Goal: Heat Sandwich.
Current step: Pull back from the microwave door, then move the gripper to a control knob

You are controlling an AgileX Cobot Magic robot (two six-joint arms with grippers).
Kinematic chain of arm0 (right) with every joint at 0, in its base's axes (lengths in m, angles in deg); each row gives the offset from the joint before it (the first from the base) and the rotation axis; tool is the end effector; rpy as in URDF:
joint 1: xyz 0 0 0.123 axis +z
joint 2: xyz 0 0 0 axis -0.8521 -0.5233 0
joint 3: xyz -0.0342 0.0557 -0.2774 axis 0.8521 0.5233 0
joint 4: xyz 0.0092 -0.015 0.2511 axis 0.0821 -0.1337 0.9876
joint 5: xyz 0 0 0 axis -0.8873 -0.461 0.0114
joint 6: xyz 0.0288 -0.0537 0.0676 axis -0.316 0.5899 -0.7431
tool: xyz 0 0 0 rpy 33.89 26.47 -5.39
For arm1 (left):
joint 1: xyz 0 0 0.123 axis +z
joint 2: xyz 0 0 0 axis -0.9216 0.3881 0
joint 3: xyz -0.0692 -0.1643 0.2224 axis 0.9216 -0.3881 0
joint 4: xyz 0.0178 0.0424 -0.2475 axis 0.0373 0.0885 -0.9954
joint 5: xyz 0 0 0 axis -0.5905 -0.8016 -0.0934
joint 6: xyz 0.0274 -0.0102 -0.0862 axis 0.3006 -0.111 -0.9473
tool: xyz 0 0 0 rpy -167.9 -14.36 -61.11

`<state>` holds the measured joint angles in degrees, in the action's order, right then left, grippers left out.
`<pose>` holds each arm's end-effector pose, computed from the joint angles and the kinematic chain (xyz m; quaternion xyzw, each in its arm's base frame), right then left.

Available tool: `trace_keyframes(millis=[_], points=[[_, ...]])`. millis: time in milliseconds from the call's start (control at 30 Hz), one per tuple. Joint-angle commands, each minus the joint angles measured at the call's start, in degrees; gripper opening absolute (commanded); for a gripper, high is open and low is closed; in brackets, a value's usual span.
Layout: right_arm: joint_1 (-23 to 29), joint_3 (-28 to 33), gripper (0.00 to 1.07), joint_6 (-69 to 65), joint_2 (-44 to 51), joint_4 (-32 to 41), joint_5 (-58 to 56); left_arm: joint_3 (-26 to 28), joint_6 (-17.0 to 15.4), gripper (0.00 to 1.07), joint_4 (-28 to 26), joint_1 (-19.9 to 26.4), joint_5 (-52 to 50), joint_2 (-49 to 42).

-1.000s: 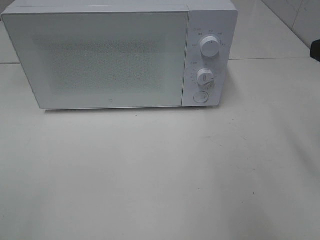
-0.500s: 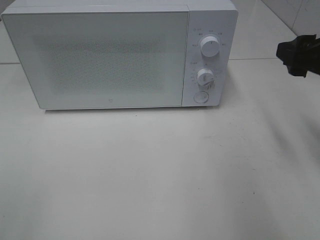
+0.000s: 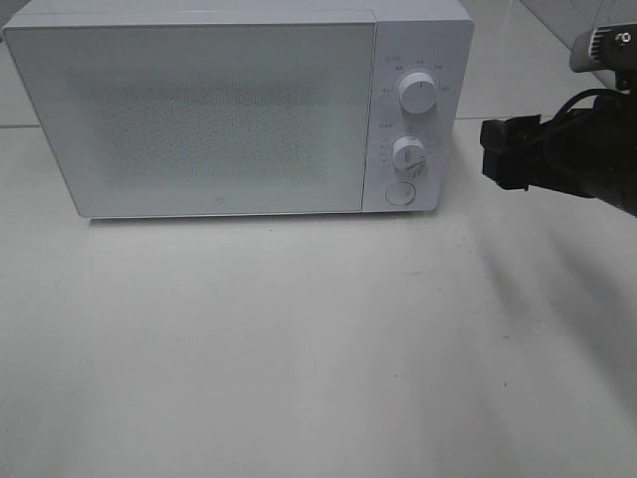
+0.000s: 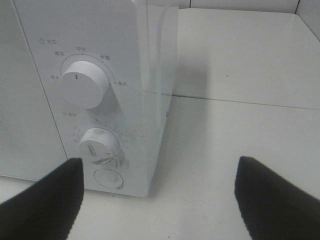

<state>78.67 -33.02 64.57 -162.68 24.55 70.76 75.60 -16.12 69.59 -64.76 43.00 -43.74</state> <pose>0.2400 0.0678 0.2139 -0.0634 0.7768 0.0321 0.6257 -0.0085 -0.0100 0.2803 0.0323 0.8522 -0.0211 0.5219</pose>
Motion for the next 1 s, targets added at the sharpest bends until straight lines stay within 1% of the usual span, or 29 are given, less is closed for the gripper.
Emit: trace_keyframes(millis=[33,67,133,167,233,300,333,400,500,733,1000], points=[[3.67,0.11,0.75,3.44,-2.12,6.53,6.36,0.0,0.06,0.98,-0.34,-0.06,-0.52,-1.32],[5.96,0.11,0.75,4.24,-3.72,10.03,9.4,0.0,0.06,0.98,-0.34,-0.06,-0.52,-1.32],[8.08,0.11,0.75,4.7,-5.33,13.01,13.01,0.0,0.06,0.98,-0.34,-0.06,-0.52,-1.32],[8.08,0.11,0.75,4.7,-5.33,13.01,13.01,0.0,0.06,0.98,-0.34,-0.06,-0.52,-1.32],[11.29,0.06,0.75,5.16,-7.79,16.39,17.7,0.0,0.06,0.98,-0.34,-0.06,-0.52,-1.32],[13.35,0.06,0.75,5.79,-9.68,17.19,20.17,0.0,0.06,0.98,-0.34,-0.06,-0.52,-1.32],[13.35,0.06,0.75,5.79,-9.68,17.19,20.17,0.0,0.06,0.98,-0.34,-0.06,-0.52,-1.32],[16.33,0.06,0.75,5.9,-12.26,17.7,23.09,0.0,0.06,0.98,-0.34,-0.06,-0.52,-1.32],[18.39,0.06,0.75,5.9,-14.5,17.7,24.69,0.0,0.06,0.98,-0.34,-0.06,-0.52,-1.32],[20.8,-0.29,0.75,5.9,-17.82,18.62,26.81,0.0,0.06,0.98,-0.34,-0.06,-0.52,-1.32],[20.8,-2.75,0.75,5.67,-19.02,19.25,25.95,0.0,0.11,0.98,-0.34,-0.06,-0.52,-1.32]])
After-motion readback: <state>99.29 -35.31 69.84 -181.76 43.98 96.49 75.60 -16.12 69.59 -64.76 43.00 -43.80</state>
